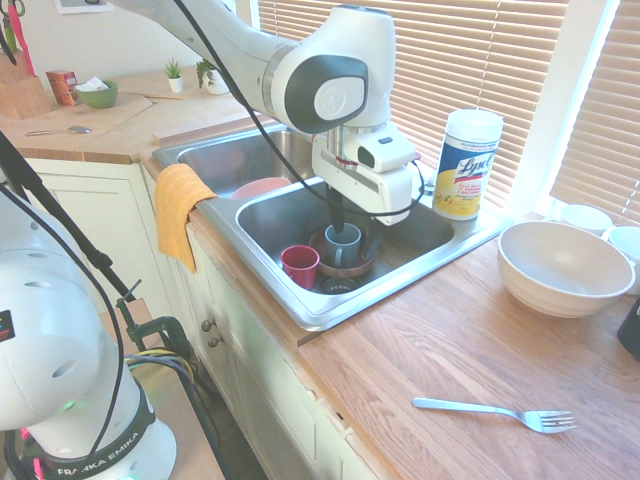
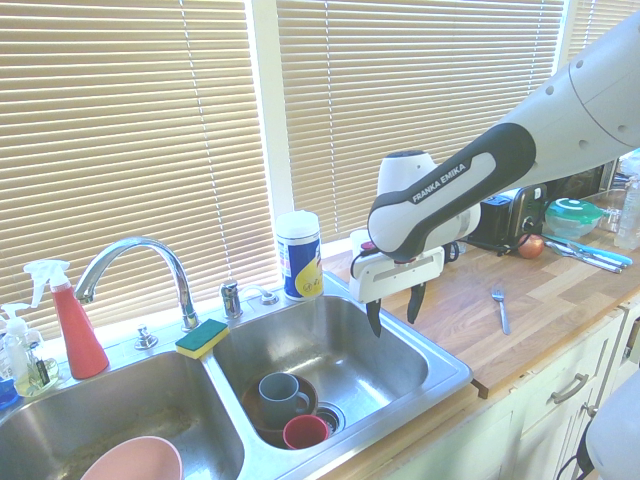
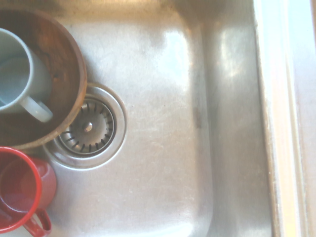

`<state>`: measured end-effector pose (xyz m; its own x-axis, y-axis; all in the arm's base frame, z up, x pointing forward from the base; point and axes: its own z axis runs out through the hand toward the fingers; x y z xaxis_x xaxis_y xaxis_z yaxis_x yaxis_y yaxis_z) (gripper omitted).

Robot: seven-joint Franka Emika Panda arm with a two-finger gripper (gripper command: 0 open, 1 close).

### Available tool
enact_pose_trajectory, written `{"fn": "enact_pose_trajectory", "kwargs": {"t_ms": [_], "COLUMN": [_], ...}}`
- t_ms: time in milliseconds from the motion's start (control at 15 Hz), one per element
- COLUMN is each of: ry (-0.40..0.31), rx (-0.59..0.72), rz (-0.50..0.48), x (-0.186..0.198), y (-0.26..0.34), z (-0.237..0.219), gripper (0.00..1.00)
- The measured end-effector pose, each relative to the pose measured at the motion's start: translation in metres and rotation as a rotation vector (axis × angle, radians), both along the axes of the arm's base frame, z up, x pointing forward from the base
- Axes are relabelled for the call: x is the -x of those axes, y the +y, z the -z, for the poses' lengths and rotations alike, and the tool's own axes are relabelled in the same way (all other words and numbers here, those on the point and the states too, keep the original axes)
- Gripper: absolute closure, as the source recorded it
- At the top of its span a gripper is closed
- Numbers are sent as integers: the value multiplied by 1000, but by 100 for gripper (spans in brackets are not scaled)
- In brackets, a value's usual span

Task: Put the fork into the sink

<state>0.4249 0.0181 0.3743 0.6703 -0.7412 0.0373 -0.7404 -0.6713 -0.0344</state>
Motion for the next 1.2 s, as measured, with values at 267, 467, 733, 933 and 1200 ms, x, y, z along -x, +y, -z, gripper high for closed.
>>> {"fn": "enact_pose_trajectory", "kwargs": {"t_ms": [267, 467, 733, 933, 1200], "ry": [-12, -16, -21, -21, 5], "rx": [3, 3, 41, 50, 38], "rz": [6, 72, 290, 491, 711], "x": [-3, -4, 5, 12, 26], "y": [-4, -39, -117, -171, -231], "z": [-3, -15, -17, -5, 14], "gripper": [0, 0, 0, 0, 0]}}
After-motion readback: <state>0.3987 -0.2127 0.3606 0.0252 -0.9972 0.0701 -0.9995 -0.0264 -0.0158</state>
